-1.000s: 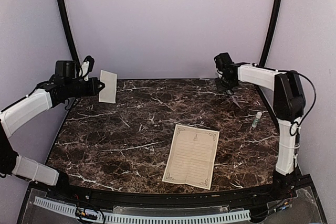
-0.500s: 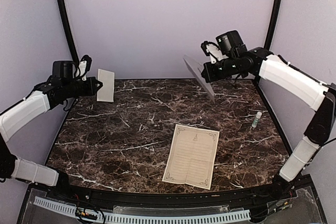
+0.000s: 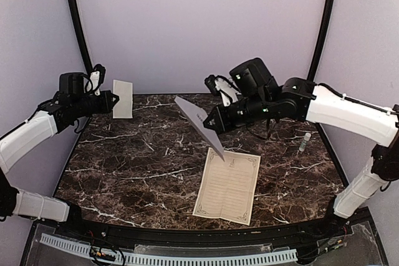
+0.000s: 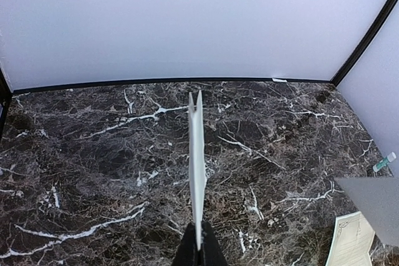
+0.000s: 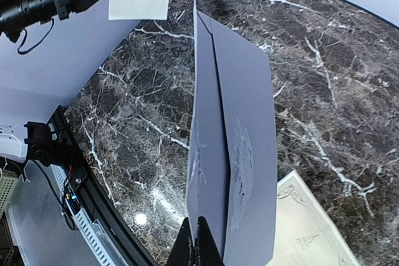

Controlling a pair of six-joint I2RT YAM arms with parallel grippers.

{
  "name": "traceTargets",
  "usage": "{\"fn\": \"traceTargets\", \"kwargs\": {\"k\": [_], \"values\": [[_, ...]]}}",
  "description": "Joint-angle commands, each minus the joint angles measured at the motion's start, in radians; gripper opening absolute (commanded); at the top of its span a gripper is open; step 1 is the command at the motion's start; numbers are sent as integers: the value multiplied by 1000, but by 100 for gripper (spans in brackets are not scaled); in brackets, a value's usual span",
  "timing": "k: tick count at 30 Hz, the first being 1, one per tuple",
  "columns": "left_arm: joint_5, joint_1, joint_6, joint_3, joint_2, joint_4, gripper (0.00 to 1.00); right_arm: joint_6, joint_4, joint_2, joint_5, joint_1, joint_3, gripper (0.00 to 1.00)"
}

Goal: Place the letter into the envelope and seal it
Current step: Place the envelope at the center of the board.

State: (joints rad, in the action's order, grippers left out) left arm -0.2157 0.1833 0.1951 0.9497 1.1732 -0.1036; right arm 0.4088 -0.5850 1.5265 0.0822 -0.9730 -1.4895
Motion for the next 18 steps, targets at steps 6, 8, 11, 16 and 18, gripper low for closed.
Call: {"fn": "traceTargets", "kwargs": {"k": [6,8,11,16,18], "values": [[41,-4,-11,-13,-39,15,0,156,51,210,-282,-201,-76,0],[53,-4,-19,-11,-43,11,0,170,15,266,-340,-221,-121,0],[66,-4,-27,-12,-50,11,0,187,-35,318,-425,-241,-180,0],[58,-4,-25,-16,-58,18,0,200,-64,362,-527,-286,-240,0],[47,-4,-22,-15,-53,18,0,201,-58,395,-537,-299,-255,0]]}}
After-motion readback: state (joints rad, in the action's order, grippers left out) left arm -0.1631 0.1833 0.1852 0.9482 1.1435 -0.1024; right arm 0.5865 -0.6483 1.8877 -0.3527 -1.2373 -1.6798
